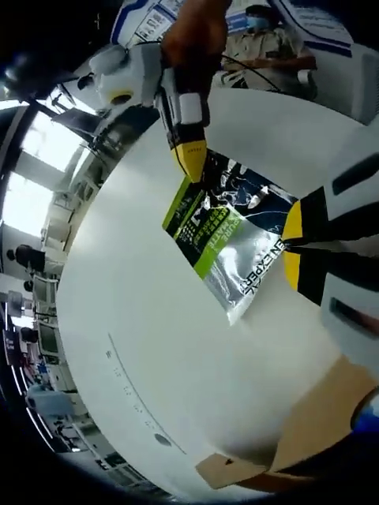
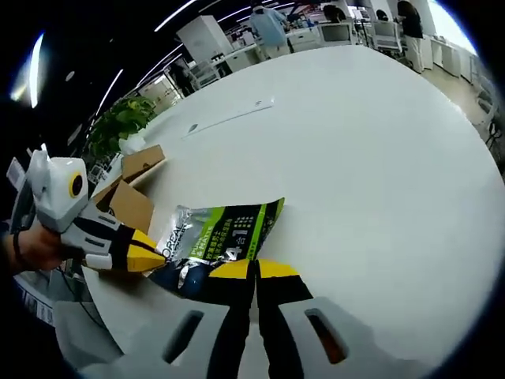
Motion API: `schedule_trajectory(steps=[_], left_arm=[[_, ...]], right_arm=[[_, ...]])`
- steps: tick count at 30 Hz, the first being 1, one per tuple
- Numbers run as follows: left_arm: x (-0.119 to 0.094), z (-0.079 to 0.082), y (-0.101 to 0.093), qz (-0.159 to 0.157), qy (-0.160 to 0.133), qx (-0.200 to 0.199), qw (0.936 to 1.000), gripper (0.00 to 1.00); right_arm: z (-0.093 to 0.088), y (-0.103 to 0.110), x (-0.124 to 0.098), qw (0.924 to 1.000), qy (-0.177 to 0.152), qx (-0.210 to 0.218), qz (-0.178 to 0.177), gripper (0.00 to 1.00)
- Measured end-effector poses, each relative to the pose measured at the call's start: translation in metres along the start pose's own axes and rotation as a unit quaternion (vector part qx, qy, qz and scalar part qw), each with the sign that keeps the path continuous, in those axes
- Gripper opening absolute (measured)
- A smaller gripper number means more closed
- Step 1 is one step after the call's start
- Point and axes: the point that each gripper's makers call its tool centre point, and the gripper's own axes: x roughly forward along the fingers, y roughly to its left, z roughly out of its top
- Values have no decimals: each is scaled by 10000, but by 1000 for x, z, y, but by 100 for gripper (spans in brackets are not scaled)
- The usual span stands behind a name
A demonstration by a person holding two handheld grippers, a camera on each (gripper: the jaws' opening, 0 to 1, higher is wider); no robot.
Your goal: Operate the shoe box by opening the lid, removing the specified soft item, and placing it in the target area until the item is outside and the box remains undamaged.
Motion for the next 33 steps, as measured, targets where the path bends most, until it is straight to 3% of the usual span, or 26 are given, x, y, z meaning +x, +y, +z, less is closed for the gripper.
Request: schedule_trajectory(steps=[25, 33], left_arm=[[11, -12, 5, 230, 389, -70, 9990, 5], [7, -15, 7, 462, 518, 60, 9976, 9]], right_arm=[[-17, -8, 11, 9995, 252, -36, -190, 0], [-19, -11, 10, 9994, 271, -68, -200, 2]])
